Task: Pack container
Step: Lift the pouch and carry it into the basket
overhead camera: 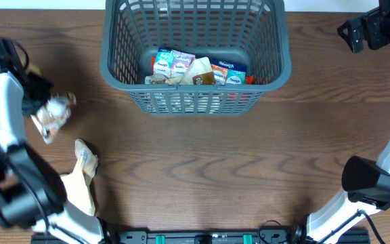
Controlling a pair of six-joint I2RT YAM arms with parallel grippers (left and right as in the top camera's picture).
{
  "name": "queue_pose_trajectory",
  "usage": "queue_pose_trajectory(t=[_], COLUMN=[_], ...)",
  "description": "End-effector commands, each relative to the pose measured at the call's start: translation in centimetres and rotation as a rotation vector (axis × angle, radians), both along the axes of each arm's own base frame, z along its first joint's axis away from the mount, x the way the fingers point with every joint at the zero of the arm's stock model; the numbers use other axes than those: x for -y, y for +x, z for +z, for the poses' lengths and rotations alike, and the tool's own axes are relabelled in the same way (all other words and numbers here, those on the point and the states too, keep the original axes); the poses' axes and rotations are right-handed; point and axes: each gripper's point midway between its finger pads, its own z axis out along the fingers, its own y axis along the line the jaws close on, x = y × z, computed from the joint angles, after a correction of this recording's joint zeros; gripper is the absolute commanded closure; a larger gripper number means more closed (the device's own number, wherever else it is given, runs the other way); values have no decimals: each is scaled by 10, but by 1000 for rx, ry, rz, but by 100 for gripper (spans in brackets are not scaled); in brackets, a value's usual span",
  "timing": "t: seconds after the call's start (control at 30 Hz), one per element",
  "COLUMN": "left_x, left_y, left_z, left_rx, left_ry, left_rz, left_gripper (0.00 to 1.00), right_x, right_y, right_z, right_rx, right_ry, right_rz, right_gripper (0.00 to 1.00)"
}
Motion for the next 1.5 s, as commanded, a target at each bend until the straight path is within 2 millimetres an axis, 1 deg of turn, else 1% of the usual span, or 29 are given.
queue_pose_trajectory(t=[0.0, 0.03, 0.1, 0.17, 0.23, 0.27, 0.3, 0.37, 0.4, 0.47, 0.57, 0.63, 0.7, 0.77, 0.83, 0.93, 1.03, 1.13, 1.17, 1.27, 1.37, 1.47], left_x=[19, 26, 47, 76, 99, 111, 124, 150, 168, 206, 257, 280, 301, 314, 324, 331, 336, 340, 341, 345, 348, 347], left_y=[7, 8, 11, 15, 15, 15, 16, 17, 18, 19, 17, 18, 20, 24, 31, 48, 66, 79, 83, 88, 85, 80], left_z=[92, 110, 149, 187, 216, 226, 236, 248, 253, 260, 262, 260, 252, 243, 234, 215, 193, 163, 150, 119, 95, 78], left_rx=[204, 246, 344, 450, 519, 546, 571, 607, 625, 670, 724, 736, 733, 720, 710, 682, 652, 600, 575, 517, 472, 419], left_ry=[111, 136, 185, 236, 297, 328, 360, 415, 444, 495, 598, 679, 764, 840, 888, 918, 892, 843, 820, 751, 674, 608], left_rz=[-140, -181, -293, -438, -540, -598, -658, -785, -871, -1057, -1336, -1479, -1623, -1735, -1811, -1872, -1888, -1914, -1927, -1964, -2001, -2005], left_gripper=[94, 94, 94, 94, 94, 94, 94, 94, 94, 94, 94, 94, 94, 94, 94, 94, 94, 94, 94, 94, 94, 78], right_x=[0, 0, 0, 0, 0, 0, 0, 0, 0, -1, -1, 0, 0, 0, 0, 0, 0, 0, 0, 0, 0, 1], right_y=[-1, -1, -1, -1, -1, -1, -1, -1, -2, -2, -2, -2, -2, -2, -2, -2, -2, -2, -2, -2, -2, -2], right_z=[-1, -1, -1, -1, -1, -1, -1, -1, -1, -1, -2, -2, -2, -2, -2, -2, -2, -2, -2, -2, -2, -2], right_rx=[-2, -3, -3, -3, -3, -3, -3, -4, -6, -7, -9, -9, -9, -9, -9, -9, -9, -8, -9, -8, -9, -8], right_ry=[7, 7, 7, 7, 7, 7, 7, 8, 8, 9, 9, 9, 8, 8, 8, 8, 6, 3, 3, 3, 1, 1], right_rz=[7, 7, 7, 7, 7, 7, 7, 7, 7, 7, 7, 6, 6, 6, 6, 6, 9, 12, 12, 12, 13, 11], right_gripper=[1, 1, 1, 1, 1, 1, 1, 1, 1, 1, 1, 1, 1, 1, 1, 1, 1, 1, 1, 1, 1, 1])
